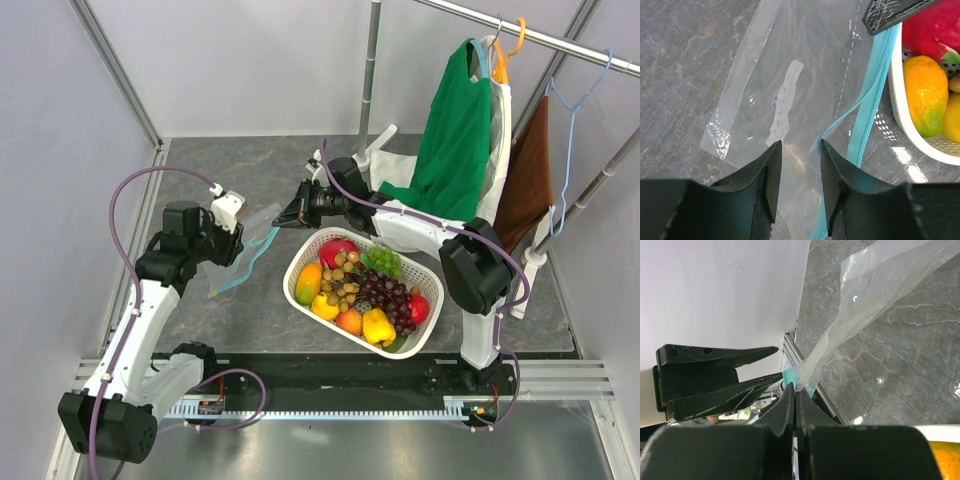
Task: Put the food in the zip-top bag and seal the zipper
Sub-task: Open the zipper of the food storage bag.
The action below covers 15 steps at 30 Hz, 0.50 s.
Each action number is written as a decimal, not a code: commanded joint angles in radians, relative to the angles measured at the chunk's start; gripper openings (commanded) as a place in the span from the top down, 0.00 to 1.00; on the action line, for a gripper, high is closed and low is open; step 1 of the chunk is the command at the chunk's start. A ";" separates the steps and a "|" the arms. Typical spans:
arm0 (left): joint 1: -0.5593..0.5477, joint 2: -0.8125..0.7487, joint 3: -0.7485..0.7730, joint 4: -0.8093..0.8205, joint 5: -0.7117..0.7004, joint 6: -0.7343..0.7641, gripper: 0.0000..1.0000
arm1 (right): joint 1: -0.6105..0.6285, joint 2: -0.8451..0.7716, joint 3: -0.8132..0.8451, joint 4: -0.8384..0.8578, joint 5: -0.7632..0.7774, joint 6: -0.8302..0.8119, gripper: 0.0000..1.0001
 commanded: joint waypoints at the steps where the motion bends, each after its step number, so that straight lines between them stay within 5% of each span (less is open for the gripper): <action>1: -0.004 0.008 0.017 0.051 -0.039 0.030 0.57 | 0.003 -0.036 -0.003 0.033 -0.031 0.022 1.00; 15: -0.076 -0.001 -0.078 0.074 -0.053 0.068 0.50 | 0.012 -0.031 -0.005 0.036 -0.028 0.087 1.00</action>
